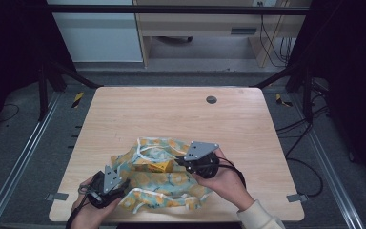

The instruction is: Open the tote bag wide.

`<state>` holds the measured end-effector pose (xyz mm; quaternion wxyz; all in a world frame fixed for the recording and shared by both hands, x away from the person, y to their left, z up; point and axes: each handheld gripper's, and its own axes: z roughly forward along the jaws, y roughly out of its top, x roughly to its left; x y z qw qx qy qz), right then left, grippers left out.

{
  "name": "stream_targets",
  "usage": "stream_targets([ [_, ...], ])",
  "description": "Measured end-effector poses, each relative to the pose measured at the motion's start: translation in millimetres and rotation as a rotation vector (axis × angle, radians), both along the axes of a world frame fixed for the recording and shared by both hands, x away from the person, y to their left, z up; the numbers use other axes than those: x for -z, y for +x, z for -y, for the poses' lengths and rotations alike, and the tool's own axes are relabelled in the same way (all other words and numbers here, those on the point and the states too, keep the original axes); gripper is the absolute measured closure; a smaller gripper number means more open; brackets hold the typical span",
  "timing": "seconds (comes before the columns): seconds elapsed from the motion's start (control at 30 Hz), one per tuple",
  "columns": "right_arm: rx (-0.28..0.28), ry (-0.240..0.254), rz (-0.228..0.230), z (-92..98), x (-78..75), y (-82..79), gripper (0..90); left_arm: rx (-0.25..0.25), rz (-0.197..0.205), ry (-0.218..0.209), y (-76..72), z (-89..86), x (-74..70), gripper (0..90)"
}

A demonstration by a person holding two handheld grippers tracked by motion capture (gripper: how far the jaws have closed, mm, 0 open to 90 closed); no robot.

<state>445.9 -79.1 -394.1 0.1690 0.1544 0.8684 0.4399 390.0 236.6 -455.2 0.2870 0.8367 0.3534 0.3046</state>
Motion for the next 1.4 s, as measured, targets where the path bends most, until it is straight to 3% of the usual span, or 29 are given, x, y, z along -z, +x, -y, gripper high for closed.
stream_targets([
  [0.2, -0.026, 0.017, 0.020, -13.9, -11.4, -0.7, 88.6, -0.054, 0.093, -0.034, 14.6, -12.3, -5.7, 53.7],
  [0.27, -0.022, 0.013, 0.024, -18.0, -11.8, 1.3, 88.5, -0.065, 0.065, -0.084, 15.4, -14.8, -5.6, 51.6],
  [0.5, 0.007, 0.016, -0.010, -18.1, -2.3, 9.8, 87.7, -0.032, 0.121, -0.137, -4.7, -11.8, -22.2, 43.3],
  [0.6, 0.020, 0.018, -0.023, -17.2, 1.9, 12.5, 87.7, -0.018, 0.156, -0.178, -14.0, -11.2, -32.9, 42.0],
  [0.73, 0.024, 0.016, -0.029, -17.3, 3.6, 14.8, 87.0, 0.037, 0.176, -0.203, -24.2, -5.9, -48.7, 42.1],
  [0.87, 0.029, 0.025, -0.036, -16.6, 3.7, 16.2, 86.5, 0.096, 0.147, -0.188, -24.1, 6.7, -48.4, 40.0],
  [1.03, 0.032, 0.037, -0.043, -14.2, 3.5, 17.3, 86.1, 0.194, 0.057, -0.172, -4.3, 22.1, -37.4, 31.7],
  [1.13, 0.031, 0.043, -0.045, -13.2, 2.9, 17.7, 85.9, 0.206, 0.003, -0.185, 8.5, 28.1, -31.3, 29.9],
  [1.3, 0.028, 0.045, -0.047, -13.9, 3.3, 18.3, 85.2, 0.254, -0.019, -0.167, 24.3, 39.5, -25.7, 26.8],
  [1.4, 0.026, 0.046, -0.045, -14.3, 3.3, 20.0, 85.2, 0.269, -0.059, -0.156, 31.7, 47.6, -17.0, 24.9],
])
